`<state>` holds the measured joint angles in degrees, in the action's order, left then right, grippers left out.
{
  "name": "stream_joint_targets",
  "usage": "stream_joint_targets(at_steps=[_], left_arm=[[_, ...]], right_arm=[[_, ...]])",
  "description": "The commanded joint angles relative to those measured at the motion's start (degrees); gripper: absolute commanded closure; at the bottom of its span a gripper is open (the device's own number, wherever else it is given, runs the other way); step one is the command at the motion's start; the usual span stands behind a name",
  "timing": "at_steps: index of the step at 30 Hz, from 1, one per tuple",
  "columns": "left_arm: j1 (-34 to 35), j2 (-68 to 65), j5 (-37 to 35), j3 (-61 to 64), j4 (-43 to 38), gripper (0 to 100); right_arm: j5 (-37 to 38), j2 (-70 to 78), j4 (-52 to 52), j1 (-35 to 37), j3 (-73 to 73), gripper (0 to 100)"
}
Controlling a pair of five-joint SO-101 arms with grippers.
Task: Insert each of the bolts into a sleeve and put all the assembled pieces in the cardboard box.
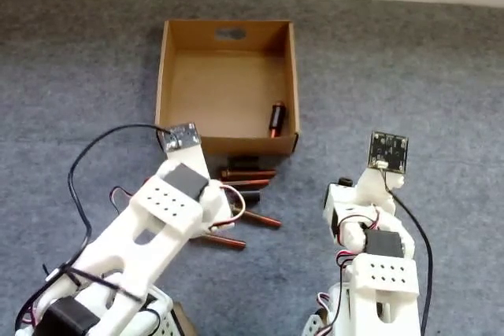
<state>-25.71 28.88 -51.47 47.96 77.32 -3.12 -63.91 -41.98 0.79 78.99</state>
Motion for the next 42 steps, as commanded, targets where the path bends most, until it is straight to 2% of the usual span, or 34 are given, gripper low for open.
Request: stream_joint_targets(at_steps=[1, 5, 9, 24, 28, 42], left_arm=[[0.6, 0.3, 1.8, -4.1, 6.4, 88], [0.7, 0.3, 3.6, 0.1, 6.2, 88], [0.7, 0.3, 6.2, 4.3, 1.8, 88], [0.7, 0.3, 5.7, 14.5, -21.9, 88], [0.7, 0.4, 1.5, 16.0, -27.8, 88], [1.5, 0.3, -7.4, 12.8, -24.2, 88]], right_arm=[[-0.1, -0.8, 1.0, -0.7, -0.4, 99.2], [-0.1, -0.8, 1.0, -0.7, -0.4, 99.2], [-0.1, -0.8, 1.0, -0.7, -0.4, 99.2], [-0.1, -0.8, 1.1, -2.5, -0.4, 99.2], [-0.1, -0.8, 1.1, -2.5, -0.4, 99.2], [0.0, -0.8, 1.1, -2.5, -0.4, 99.2]])
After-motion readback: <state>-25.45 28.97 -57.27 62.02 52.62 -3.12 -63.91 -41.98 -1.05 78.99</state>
